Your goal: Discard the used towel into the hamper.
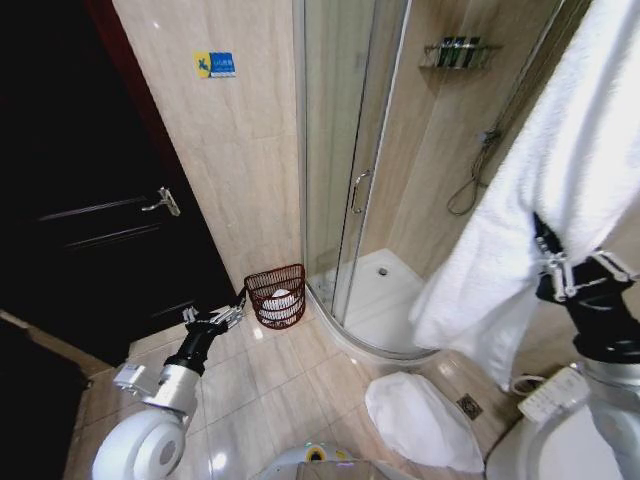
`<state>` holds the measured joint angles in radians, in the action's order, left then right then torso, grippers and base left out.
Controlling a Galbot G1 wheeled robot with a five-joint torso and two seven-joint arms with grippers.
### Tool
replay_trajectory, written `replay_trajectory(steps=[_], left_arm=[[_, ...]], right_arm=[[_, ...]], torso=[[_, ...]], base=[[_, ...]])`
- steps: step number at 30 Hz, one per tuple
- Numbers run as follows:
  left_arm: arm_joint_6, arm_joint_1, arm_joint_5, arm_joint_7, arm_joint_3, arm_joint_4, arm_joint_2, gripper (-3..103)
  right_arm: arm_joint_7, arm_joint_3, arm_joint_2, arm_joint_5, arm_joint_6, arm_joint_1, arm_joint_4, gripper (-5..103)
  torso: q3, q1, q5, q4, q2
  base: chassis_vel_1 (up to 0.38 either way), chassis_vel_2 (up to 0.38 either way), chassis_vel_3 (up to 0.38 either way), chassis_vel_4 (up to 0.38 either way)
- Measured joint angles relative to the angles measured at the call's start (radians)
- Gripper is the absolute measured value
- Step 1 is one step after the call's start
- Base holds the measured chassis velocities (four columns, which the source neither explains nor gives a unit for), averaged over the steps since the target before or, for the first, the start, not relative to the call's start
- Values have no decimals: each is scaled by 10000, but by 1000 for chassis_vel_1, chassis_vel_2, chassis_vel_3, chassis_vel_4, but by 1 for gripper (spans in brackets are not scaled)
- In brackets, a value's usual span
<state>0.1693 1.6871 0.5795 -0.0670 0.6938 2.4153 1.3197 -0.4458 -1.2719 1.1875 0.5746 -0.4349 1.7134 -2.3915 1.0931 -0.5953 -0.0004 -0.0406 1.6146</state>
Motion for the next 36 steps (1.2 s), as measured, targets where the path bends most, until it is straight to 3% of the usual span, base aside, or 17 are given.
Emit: replay_trajectory(steps=[11, 21, 31, 36], left_arm=[[0, 0, 0, 0, 0, 0, 1, 100], [0, 0, 0, 0, 0, 0, 0, 100], [0, 0, 0, 0, 0, 0, 0, 100], [0, 0, 0, 0, 0, 0, 1, 100]], right_arm=[[-559, 1150, 309, -662, -399, 238, 913, 8], [-769, 1384, 306, -690, -285, 286, 1065, 8], [-2018, 1627, 485, -732, -650, 509, 1663, 8], [-2163, 1775, 545, -918, -829, 517, 1873, 8]], torso=[[-1, 2, 6, 0, -5], [-2, 3, 3, 0, -7], [-3, 4, 6, 0, -9], [-3, 4, 3, 0, -9]], base=[[0, 0, 0, 0], [0, 0, 0, 0], [0, 0, 0, 0], [0, 0, 0, 0]])
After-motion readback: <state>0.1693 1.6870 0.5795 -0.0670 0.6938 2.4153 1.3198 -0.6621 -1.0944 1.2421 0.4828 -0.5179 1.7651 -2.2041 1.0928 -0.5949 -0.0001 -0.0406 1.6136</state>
